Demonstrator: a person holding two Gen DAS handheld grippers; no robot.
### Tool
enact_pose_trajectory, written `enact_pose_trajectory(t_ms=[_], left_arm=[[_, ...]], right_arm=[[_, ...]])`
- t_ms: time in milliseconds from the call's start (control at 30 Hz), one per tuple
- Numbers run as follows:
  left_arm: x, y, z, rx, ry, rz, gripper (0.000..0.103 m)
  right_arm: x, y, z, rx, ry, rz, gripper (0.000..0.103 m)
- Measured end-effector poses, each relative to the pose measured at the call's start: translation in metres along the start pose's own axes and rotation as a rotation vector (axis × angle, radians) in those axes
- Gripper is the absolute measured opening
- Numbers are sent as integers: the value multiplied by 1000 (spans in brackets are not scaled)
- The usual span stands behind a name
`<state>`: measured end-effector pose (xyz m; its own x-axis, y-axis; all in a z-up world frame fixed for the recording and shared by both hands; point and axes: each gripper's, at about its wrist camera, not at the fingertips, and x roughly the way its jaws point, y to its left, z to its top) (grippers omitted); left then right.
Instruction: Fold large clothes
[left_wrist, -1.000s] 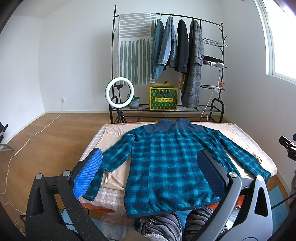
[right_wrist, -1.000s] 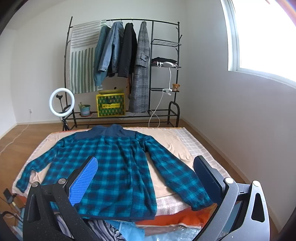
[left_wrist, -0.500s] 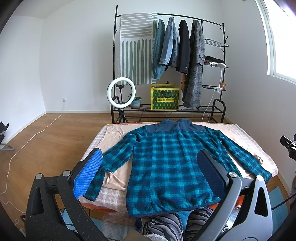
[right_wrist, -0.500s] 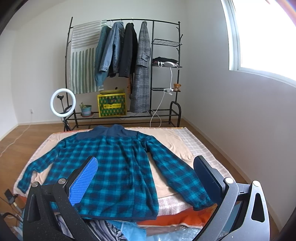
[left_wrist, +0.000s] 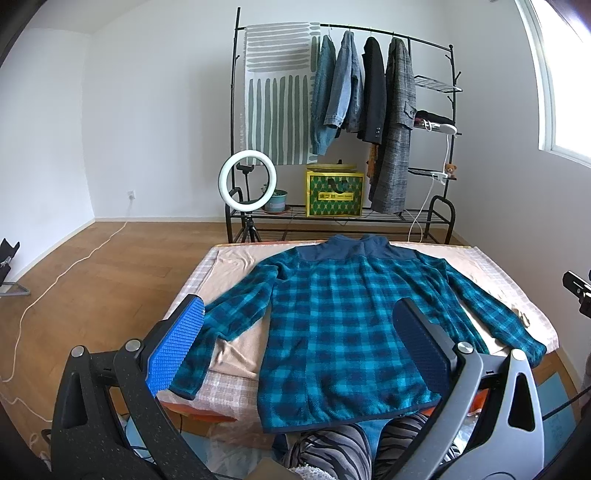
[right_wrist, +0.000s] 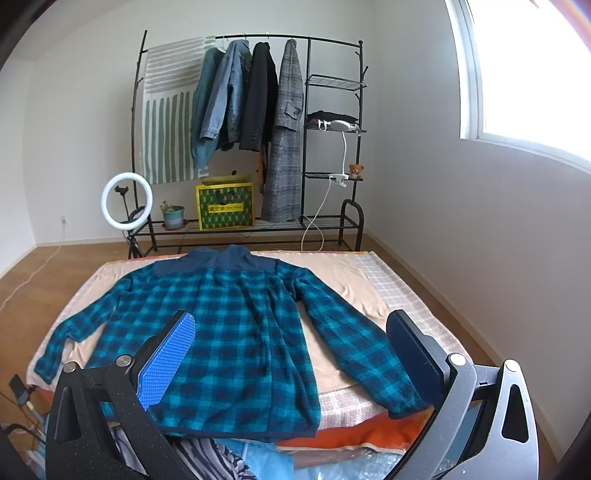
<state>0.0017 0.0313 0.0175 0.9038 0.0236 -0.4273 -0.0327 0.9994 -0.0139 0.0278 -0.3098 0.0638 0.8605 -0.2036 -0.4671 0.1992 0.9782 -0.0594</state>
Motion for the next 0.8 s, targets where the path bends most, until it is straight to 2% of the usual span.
enact_pose_trajectory(t_ms=[367, 800], left_arm=[[30, 7, -15, 13, 26, 67, 103], [67, 56, -24, -8, 50, 131, 103]], right_arm=[[11, 13, 1, -17, 20, 18, 103], [33, 50, 3, -49, 70, 69, 103]])
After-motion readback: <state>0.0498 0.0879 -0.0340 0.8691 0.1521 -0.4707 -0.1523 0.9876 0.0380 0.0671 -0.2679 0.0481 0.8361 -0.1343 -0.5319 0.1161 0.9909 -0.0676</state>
